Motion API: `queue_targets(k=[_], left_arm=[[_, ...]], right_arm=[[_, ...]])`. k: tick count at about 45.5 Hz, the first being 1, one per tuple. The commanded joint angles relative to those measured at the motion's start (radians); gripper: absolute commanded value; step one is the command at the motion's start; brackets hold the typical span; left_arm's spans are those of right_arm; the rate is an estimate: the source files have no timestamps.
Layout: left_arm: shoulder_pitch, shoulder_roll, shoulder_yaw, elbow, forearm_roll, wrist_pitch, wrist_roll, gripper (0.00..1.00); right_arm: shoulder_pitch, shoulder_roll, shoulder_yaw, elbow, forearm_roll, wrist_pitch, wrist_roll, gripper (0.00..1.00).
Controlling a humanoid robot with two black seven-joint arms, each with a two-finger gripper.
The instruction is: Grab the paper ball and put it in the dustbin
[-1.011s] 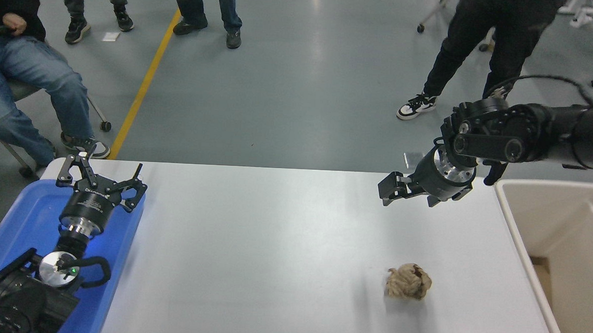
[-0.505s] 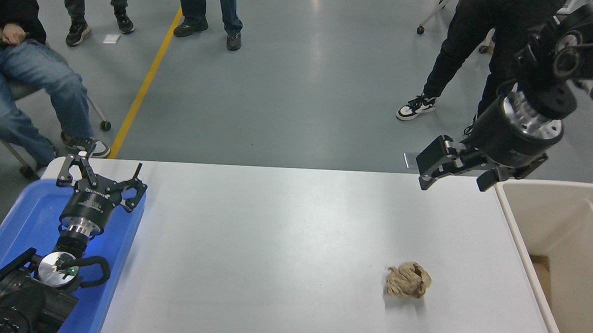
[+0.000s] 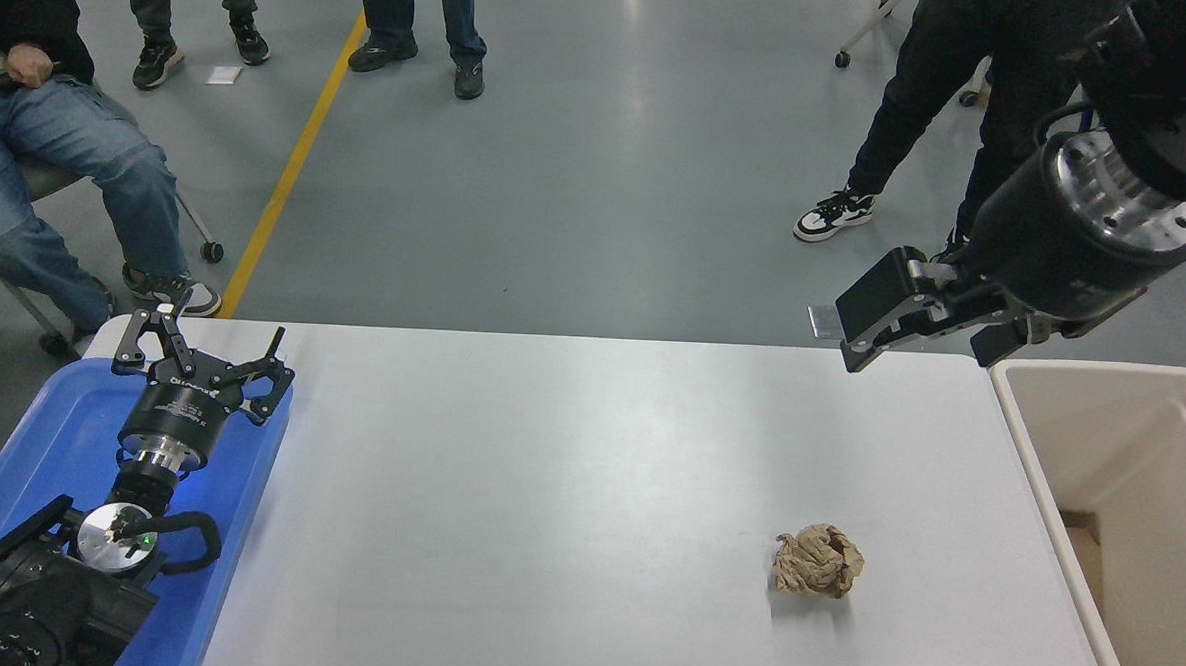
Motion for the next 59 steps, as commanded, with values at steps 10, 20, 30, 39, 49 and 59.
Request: queue_targets(k=[10, 20, 30, 39, 49, 59], left_arm=[[0.001, 0.000, -0.001, 0.000, 0.000, 0.000, -0.001, 0.99], [0.001, 0.000, -0.001, 0.000, 0.000, 0.000, 0.001, 0.99], [-0.001, 0.000, 0.002, 0.000, 0.001, 0.000, 0.001, 0.99], [-0.001, 0.000, 0.002, -0.001, 0.001, 0.000, 0.001, 0.99], [-0.001, 0.000, 0.002, -0.001, 0.001, 0.000, 0.001, 0.99], [-0.001, 0.000, 0.002, 0.000, 0.001, 0.000, 0.001, 0.99]], right_arm=[[-0.522, 0.008, 0.042, -0.166, -0.259, -0.239, -0.001, 1.00], [-0.855, 0.022, 0.150, -0.367, -0.404, -0.349, -0.006, 1.00], [-1.096, 0.083, 0.295, -0.524, -0.425, -0.359, -0.006, 1.00], [-1.173, 0.097, 0.341, -0.572, -0.447, -0.399, -0.006, 1.00], [-1.236, 0.121, 0.356, -0.641, -0.465, -0.451, -0.004, 1.00], [-1.288, 0.132, 0.358, -0.691, -0.511, -0.505, -0.004, 0.96]])
